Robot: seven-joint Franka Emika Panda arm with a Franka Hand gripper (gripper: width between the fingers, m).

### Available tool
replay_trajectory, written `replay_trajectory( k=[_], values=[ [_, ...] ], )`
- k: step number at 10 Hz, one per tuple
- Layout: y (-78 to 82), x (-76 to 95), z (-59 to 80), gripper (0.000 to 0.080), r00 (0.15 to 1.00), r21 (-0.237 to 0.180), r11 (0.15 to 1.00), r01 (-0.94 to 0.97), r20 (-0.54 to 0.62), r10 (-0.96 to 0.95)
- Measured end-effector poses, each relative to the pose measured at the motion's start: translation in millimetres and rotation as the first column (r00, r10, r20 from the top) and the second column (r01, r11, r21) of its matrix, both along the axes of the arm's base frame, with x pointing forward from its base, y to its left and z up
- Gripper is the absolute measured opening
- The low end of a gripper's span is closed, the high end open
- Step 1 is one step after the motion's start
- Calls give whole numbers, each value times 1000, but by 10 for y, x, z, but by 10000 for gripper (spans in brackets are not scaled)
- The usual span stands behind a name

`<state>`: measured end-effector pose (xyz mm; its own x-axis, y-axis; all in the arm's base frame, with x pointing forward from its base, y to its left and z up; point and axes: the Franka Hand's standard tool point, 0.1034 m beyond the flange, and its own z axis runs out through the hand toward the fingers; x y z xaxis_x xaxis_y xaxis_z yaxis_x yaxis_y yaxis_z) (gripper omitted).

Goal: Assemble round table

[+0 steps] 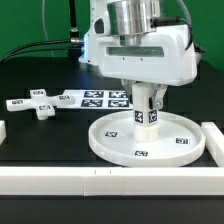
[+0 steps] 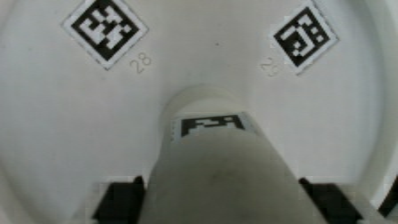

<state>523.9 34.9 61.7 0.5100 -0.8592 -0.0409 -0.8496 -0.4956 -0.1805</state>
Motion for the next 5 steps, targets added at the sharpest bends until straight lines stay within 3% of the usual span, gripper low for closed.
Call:
replay_trajectory(
  k=[2, 5],
  values=[
    [-55, -2, 0, 409, 961, 73, 958, 277, -37, -275],
    [41, -39, -22, 409, 824, 112, 817, 565, -122, -553]
  ],
)
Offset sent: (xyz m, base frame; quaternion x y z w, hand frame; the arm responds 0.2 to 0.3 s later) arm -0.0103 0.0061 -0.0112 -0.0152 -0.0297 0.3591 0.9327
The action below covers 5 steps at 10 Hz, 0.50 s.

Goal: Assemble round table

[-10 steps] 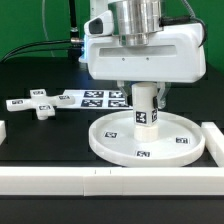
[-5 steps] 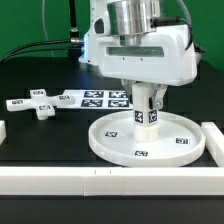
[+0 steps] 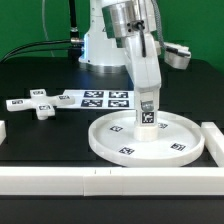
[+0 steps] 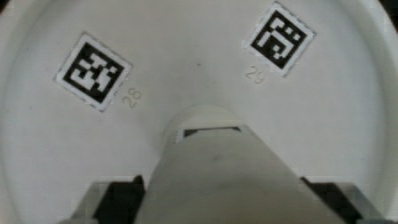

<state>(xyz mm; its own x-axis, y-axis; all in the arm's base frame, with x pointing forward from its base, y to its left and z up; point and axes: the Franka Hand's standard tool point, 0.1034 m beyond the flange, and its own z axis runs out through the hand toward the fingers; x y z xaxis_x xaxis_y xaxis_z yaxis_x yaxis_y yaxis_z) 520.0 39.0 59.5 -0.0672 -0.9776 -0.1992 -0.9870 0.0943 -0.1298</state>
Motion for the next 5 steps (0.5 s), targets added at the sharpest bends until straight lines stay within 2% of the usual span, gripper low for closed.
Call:
replay_trajectory(
  k=[1, 3, 5],
  values=[
    [-13, -18, -11, 409, 996, 25, 996, 89, -18, -89],
    [4, -23, -15, 409, 973, 48, 972, 229, -51, -226],
    [4, -27, -17, 409, 971, 52, 970, 238, -52, -235]
  ],
)
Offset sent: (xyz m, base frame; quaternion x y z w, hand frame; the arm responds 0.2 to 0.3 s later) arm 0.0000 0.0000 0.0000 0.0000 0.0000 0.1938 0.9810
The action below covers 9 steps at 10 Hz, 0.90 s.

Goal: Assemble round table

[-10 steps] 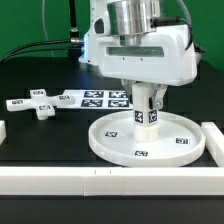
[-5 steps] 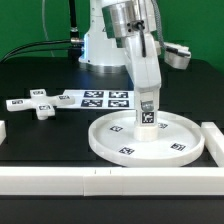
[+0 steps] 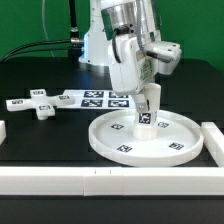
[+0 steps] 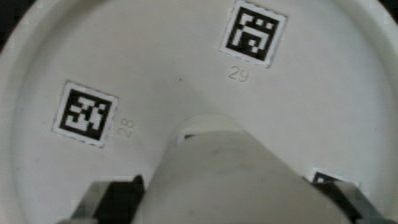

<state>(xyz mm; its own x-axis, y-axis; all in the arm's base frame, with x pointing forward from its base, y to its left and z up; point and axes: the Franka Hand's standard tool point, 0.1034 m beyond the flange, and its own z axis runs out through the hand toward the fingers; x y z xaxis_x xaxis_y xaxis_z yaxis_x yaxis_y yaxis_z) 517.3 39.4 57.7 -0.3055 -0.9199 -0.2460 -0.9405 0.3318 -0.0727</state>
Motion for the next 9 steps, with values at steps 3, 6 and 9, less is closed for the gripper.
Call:
replay_trajectory(
  k=[3, 6, 9],
  values=[
    [116, -1, 86, 627, 980, -19, 980, -199, 6, 199],
    [157, 6, 92, 649, 892, -73, 892, -447, 41, 450],
    [163, 7, 92, 649, 764, -120, 765, -632, 66, 641]
  ],
)
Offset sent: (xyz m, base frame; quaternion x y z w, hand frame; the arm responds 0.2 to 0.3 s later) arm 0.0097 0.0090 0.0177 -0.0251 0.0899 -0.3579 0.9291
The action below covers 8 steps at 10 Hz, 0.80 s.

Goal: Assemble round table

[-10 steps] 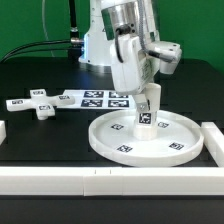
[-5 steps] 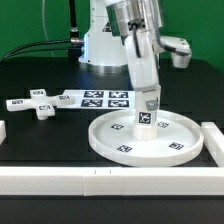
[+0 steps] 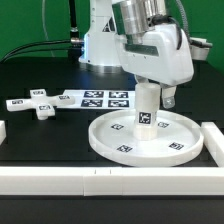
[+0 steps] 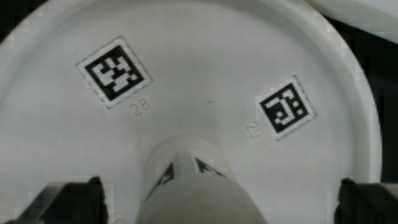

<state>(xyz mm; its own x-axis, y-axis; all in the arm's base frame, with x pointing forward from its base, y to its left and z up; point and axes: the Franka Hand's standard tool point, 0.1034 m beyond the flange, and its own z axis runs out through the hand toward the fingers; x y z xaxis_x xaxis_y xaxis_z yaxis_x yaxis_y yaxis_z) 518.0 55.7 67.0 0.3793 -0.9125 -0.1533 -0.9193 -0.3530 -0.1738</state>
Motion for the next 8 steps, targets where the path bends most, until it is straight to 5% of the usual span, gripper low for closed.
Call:
replay_trajectory(
  k=[3, 8],
  values=[
    [72, 40, 36, 649, 914, -95, 912, -399, 44, 404],
    [62, 41, 32, 649, 715, -155, 715, -681, 70, 696]
  ],
)
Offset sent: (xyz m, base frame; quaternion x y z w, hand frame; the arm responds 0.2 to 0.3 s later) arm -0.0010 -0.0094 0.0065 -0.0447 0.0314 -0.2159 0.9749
